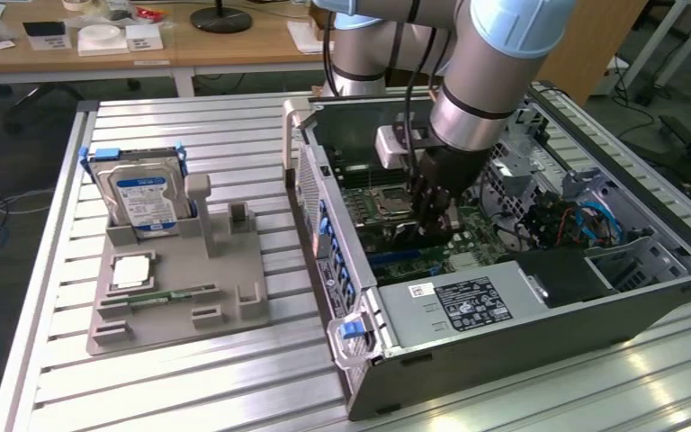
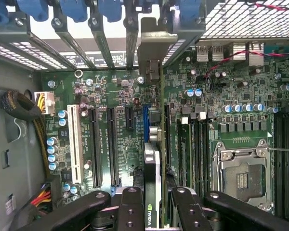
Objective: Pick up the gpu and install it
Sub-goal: 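Insert the gpu into the slot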
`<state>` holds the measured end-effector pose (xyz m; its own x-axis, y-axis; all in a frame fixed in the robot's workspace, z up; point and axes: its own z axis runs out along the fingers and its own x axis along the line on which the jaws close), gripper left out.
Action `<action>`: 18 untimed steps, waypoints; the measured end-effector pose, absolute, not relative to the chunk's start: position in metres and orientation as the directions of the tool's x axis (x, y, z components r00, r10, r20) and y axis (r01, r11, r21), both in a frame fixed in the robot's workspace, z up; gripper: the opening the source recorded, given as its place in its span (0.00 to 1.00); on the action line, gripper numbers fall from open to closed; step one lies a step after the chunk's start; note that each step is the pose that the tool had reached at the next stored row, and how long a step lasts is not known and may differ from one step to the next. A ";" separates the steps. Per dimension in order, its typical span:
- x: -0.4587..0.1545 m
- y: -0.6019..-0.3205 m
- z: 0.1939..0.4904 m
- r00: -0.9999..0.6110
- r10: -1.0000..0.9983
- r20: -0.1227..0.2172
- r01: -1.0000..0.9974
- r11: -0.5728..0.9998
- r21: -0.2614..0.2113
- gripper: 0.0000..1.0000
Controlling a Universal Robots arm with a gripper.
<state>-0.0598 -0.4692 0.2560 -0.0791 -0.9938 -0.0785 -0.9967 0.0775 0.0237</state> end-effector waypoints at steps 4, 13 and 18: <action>-0.056 -0.469 0.256 -0.080 -0.994 -0.074 -0.996 0.078 0.033 0.26; -0.050 -0.469 0.258 -0.081 -0.994 -0.072 -0.996 0.078 0.046 0.26; -0.047 -0.469 0.259 -0.081 -0.994 -0.072 -0.996 0.077 0.052 0.26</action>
<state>-0.0469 -0.4694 0.2590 -0.0809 -0.9941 -0.0722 -0.9957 0.0773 0.0518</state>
